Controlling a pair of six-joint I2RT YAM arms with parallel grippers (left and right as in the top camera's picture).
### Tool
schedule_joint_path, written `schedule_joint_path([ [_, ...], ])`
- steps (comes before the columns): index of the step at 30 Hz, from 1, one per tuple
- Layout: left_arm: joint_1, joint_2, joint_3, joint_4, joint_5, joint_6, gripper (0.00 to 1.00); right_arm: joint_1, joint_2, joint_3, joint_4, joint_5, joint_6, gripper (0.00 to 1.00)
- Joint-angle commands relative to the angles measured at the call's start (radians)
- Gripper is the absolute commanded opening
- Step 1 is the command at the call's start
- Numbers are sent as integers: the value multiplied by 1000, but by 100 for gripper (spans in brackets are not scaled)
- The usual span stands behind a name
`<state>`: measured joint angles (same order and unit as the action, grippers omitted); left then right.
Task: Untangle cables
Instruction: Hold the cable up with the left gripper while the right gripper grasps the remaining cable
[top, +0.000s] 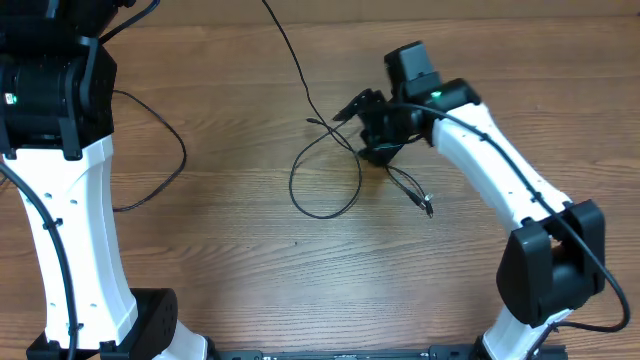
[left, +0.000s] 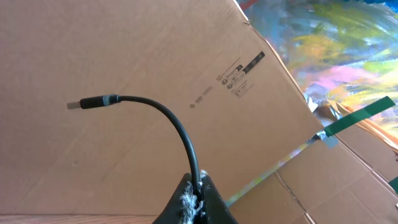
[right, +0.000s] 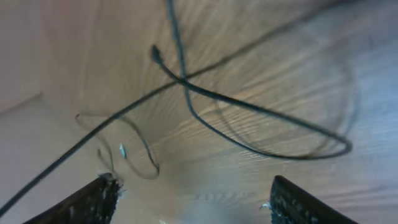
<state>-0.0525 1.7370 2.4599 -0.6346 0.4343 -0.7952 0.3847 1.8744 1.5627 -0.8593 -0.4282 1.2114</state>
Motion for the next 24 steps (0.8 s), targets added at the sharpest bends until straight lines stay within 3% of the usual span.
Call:
schedule_joint_path([
  [1, 0, -23, 10, -4, 11, -13, 4, 64, -9, -5, 6, 224, 338, 76],
  [7, 0, -23, 10, -40, 11, -13, 4, 85, 3, -5, 49, 400, 389, 74],
  [15, 0, -23, 10, -34, 11, -14, 4, 92, 66, -5, 174, 325, 385, 71],
  [24, 0, -23, 10, -34, 11, -14, 4, 106, 95, -5, 178, 331, 386, 72],
])
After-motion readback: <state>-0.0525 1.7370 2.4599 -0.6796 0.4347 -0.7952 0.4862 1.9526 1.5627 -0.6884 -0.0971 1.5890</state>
